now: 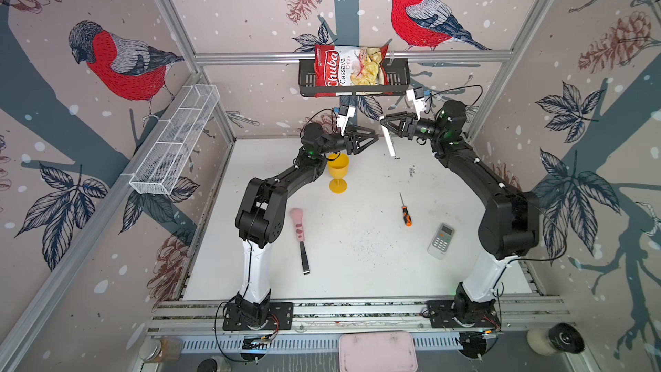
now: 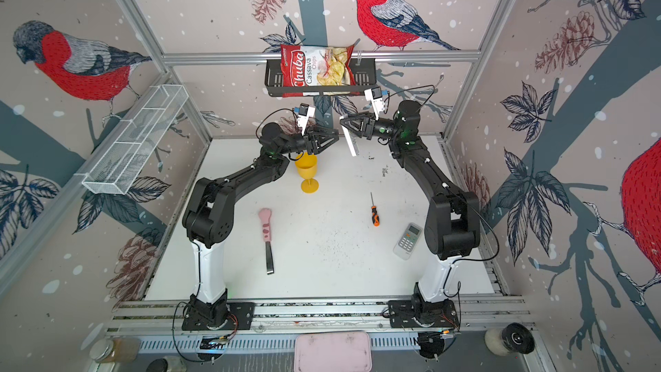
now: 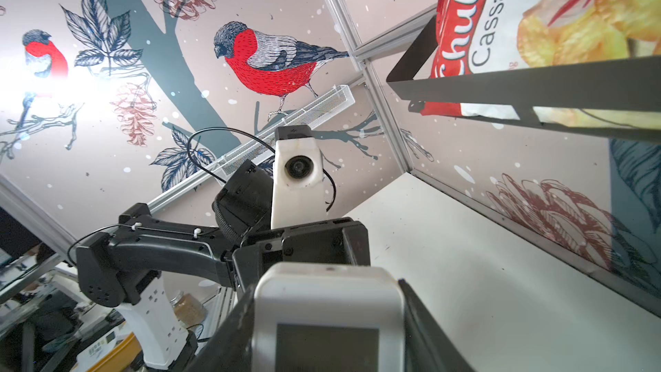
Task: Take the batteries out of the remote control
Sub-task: 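Close the left gripper on the white remote held by the right gripper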
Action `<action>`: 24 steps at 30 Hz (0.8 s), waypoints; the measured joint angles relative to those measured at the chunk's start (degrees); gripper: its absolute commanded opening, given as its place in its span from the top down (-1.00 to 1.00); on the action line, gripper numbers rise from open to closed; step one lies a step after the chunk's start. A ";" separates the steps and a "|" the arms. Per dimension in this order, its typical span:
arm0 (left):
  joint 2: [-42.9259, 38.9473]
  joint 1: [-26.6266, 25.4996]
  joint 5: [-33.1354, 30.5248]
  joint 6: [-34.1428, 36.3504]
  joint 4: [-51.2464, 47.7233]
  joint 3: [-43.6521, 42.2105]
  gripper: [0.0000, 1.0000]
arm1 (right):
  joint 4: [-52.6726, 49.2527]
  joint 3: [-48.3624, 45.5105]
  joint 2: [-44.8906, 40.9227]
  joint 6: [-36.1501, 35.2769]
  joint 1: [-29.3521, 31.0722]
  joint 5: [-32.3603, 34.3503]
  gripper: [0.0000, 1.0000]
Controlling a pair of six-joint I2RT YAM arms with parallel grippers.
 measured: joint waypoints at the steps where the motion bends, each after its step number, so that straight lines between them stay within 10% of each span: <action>1: 0.37 0.00 0.28 -0.74 0.76 0.20 -0.37 | 1.18 0.09 0.57 1.11 0.20 -0.09 0.63; 24: 2.23 -0.87 1.18 -3.82 4.81 2.36 -0.34 | 7.78 2.67 4.72 6.10 2.73 -2.08 0.62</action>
